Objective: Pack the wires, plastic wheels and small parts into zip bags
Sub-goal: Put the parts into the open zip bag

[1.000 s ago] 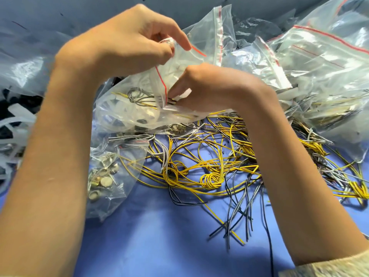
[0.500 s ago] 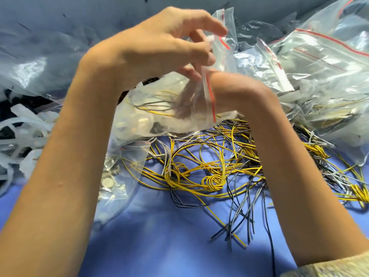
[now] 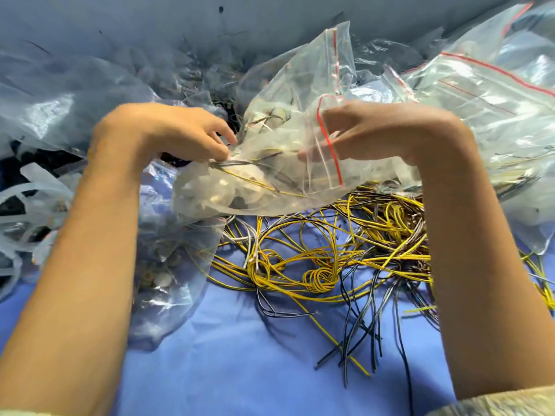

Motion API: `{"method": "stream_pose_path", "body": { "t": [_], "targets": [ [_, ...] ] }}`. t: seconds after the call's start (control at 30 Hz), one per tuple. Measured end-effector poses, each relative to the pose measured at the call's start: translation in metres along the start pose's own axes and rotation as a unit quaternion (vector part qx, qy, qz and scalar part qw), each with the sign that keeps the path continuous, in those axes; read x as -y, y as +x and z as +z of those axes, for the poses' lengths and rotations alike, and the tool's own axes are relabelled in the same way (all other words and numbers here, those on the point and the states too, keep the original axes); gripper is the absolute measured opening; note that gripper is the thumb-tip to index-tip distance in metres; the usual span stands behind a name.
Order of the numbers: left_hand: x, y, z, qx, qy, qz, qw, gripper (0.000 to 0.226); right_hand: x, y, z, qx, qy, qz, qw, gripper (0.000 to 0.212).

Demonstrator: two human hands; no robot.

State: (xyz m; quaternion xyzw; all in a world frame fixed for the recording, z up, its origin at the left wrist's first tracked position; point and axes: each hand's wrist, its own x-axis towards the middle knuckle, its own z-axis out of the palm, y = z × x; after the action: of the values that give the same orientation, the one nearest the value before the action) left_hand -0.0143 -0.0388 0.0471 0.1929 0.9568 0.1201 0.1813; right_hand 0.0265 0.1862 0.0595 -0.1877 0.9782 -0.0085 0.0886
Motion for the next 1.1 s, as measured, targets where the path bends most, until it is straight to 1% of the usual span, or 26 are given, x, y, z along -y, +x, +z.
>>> {"method": "stream_pose_path", "body": {
  "t": [0.03,0.07,0.13,0.17,0.27,0.3,0.37,0.43,0.5,0.57,0.6,0.67,0.73,0.77,0.83,0.87,0.93,0.97,1.03,1.07,1.1],
  "targets": [
    [0.001,0.003,0.001,-0.003,-0.001,0.006,1.000,0.064,0.001,0.000,0.001,0.006,0.006,0.004,1.000,0.038],
    [0.003,0.005,0.002,-0.010,0.007,-0.007,1.000,0.063,0.001,0.002,0.002,0.009,0.006,0.003,1.000,0.037],
    [0.006,0.009,0.005,0.005,-0.019,-0.019,1.000,0.062,0.004,0.003,0.003,0.009,0.029,0.013,0.999,0.036],
    [0.008,0.012,0.007,0.014,-0.040,-0.009,0.999,0.064,0.006,0.003,0.003,0.010,0.036,0.003,0.999,0.036],
    [0.012,0.012,0.008,0.014,-0.038,-0.021,0.999,0.050,0.010,0.001,0.006,-0.042,0.170,-0.008,0.985,0.048],
    [0.014,0.013,0.008,0.013,-0.033,-0.011,0.999,0.051,0.008,0.000,0.006,-0.048,0.184,-0.014,0.982,0.051],
    [0.016,0.011,0.007,0.014,0.000,-0.001,1.000,0.063,0.005,-0.001,0.006,-0.044,0.161,-0.022,0.986,0.049],
    [0.014,0.011,0.007,0.006,0.013,-0.003,1.000,0.064,0.003,-0.003,0.004,-0.041,0.146,-0.011,0.988,0.044],
    [0.014,0.015,0.008,-0.011,0.022,0.001,1.000,0.054,0.000,-0.005,0.004,-0.041,0.162,-0.014,0.986,0.043],
    [0.014,0.017,0.007,-0.030,0.016,0.012,0.999,0.045,0.002,-0.009,0.004,-0.040,0.239,0.001,0.970,0.051],
    [0.015,0.017,0.007,-0.037,0.012,0.013,0.999,0.044,0.000,-0.009,0.004,-0.049,0.259,0.005,0.965,0.051],
    [0.017,0.016,0.004,-0.047,-0.005,0.012,0.999,0.043,0.000,-0.010,0.003,-0.072,0.265,0.001,0.962,0.048],
    [0.023,0.015,0.001,-0.060,-0.020,0.018,0.998,0.028,0.000,-0.011,0.002,-0.094,0.266,-0.005,0.959,0.041],
    [0.026,0.014,0.000,-0.070,-0.023,0.018,0.997,0.021,0.000,-0.010,0.002,-0.106,0.274,-0.014,0.956,0.034],
    [0.027,0.012,-0.005,-0.106,-0.014,0.012,0.994,0.008,0.006,-0.011,0.003,-0.109,0.299,-0.038,0.947,0.018],
    [0.027,0.011,-0.008,-0.134,-0.015,0.012,0.991,0.006,0.009,-0.011,0.003,-0.108,0.305,-0.043,0.945,0.016],
    [0.022,0.008,-0.013,-0.204,-0.049,0.021,0.978,0.012,0.016,-0.008,0.001,-0.113,0.296,-0.052,0.947,0.023],
    [0.016,0.007,-0.015,-0.230,-0.090,0.041,0.968,0.015,0.019,-0.008,0.001,-0.119,0.285,-0.058,0.949,0.028],
    [-0.003,0.003,-0.016,-0.243,-0.179,0.098,0.948,0.028,0.024,-0.006,0.002,-0.130,0.266,-0.057,0.953,0.044],
    [-0.014,0.001,-0.015,-0.243,-0.200,0.117,0.942,0.034,0.027,-0.005,0.001,-0.137,0.261,-0.057,0.954,0.049],
    [-0.023,0.000,-0.013,-0.247,-0.192,0.129,0.941,0.039,0.028,-0.004,0.002,-0.144,0.257,-0.059,0.954,0.048]
  ]
}}
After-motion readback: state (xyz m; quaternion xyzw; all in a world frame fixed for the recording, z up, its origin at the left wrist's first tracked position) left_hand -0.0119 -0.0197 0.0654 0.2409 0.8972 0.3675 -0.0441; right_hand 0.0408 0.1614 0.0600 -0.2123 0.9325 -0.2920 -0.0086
